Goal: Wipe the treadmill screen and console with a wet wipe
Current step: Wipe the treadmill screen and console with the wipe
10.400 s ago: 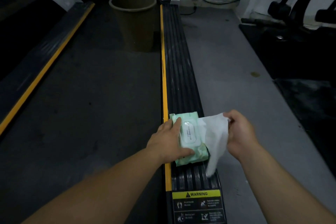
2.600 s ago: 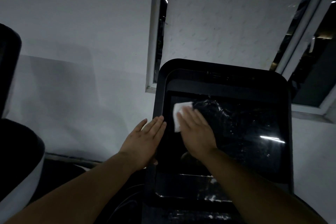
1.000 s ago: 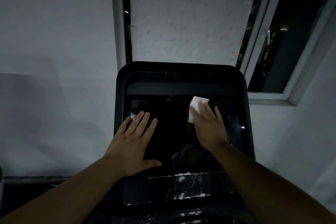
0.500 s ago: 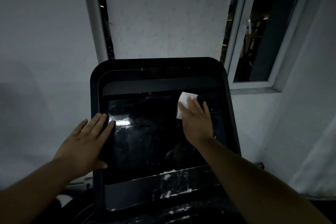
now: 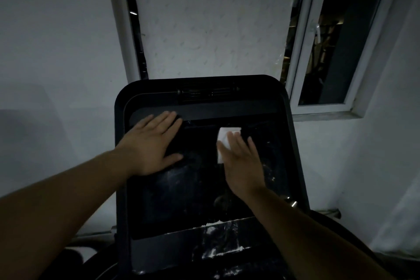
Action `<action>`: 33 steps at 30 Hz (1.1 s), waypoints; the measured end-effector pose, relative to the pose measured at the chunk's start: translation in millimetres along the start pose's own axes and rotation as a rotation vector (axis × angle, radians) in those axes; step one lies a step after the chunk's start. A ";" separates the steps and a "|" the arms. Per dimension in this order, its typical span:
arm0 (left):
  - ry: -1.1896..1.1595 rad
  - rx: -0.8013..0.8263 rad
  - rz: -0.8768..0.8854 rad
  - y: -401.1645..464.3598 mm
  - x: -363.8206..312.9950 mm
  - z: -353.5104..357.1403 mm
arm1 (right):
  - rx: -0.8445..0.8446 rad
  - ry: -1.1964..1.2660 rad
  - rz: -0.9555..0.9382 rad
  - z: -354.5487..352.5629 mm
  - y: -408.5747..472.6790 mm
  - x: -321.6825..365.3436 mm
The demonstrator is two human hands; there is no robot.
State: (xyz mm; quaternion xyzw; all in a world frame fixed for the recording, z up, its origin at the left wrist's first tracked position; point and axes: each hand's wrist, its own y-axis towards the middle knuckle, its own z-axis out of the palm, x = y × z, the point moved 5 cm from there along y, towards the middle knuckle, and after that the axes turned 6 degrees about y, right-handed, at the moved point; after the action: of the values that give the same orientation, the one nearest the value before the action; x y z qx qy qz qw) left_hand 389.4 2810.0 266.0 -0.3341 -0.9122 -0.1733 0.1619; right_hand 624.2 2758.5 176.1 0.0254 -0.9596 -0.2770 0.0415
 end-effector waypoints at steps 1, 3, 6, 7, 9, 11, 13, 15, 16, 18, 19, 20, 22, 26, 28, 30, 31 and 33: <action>-0.036 0.019 0.004 23.1 -10.4 -10.8 | -0.012 0.001 -0.022 1.2 -2.3 0.5; -0.087 0.070 0.017 63.6 -32.0 -29.0 | -0.035 0.027 0.013 0.6 -7.6 -13.8; -0.129 0.138 0.051 101.3 -57.7 -37.7 | -0.127 0.056 0.130 -4.1 -19.2 -36.9; -0.128 0.155 0.061 109.1 -64.8 -37.1 | -0.143 0.065 0.142 -4.4 -21.3 -38.5; -0.094 0.189 0.076 117.7 -73.7 -31.2 | -0.143 0.092 0.097 -2.1 -20.7 -36.2; -0.038 0.209 0.087 118.5 -75.5 -23.6 | -0.114 0.072 -0.011 -0.9 -20.6 -36.6; 0.013 0.204 0.094 115.6 -73.1 -19.9 | -0.097 0.010 -0.041 -6.6 -21.2 -52.0; 0.022 0.209 0.087 114.1 -70.3 -21.3 | -0.102 -0.001 0.084 -13.9 -21.8 -77.7; 0.018 0.216 0.083 114.2 -70.2 -22.9 | -0.110 0.003 0.150 -16.4 -22.1 -87.4; 0.020 0.221 0.090 115.0 -72.3 -27.2 | -0.117 0.017 0.202 -15.3 -18.6 -85.7; 0.025 0.215 0.097 116.2 -72.4 -29.0 | -0.123 0.042 0.176 -12.9 -15.0 -76.0; 0.036 0.210 0.104 118.0 -70.6 -30.2 | -0.125 0.071 0.114 -10.3 -11.3 -63.7; 0.074 0.212 0.126 121.3 -62.7 -30.4 | -0.105 0.097 -0.034 -8.4 -7.3 -45.6; 0.182 0.232 0.182 122.9 -52.6 -32.1 | -0.092 0.034 0.029 -20.8 -4.7 -78.2; 0.211 0.248 0.194 119.4 -54.1 -34.9 | -0.105 0.045 0.138 -26.2 -3.5 -92.9; 0.236 0.248 0.213 116.2 -54.7 -37.1 | -0.132 0.088 0.194 -29.5 1.7 -87.2; 0.254 0.243 0.223 116.2 -53.9 -37.6 | -0.139 0.113 0.205 -30.1 4.3 -77.7; 0.294 0.233 0.247 116.8 -51.2 -39.1 | -0.137 0.140 0.152 -25.2 9.1 -50.9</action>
State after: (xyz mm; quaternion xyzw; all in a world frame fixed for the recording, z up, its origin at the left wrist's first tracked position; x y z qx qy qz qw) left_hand 511.3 2848.8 303.9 -0.3936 -0.8448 -0.0922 0.3505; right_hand 677.0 2756.5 199.0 -0.0310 -0.9323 -0.3356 0.1311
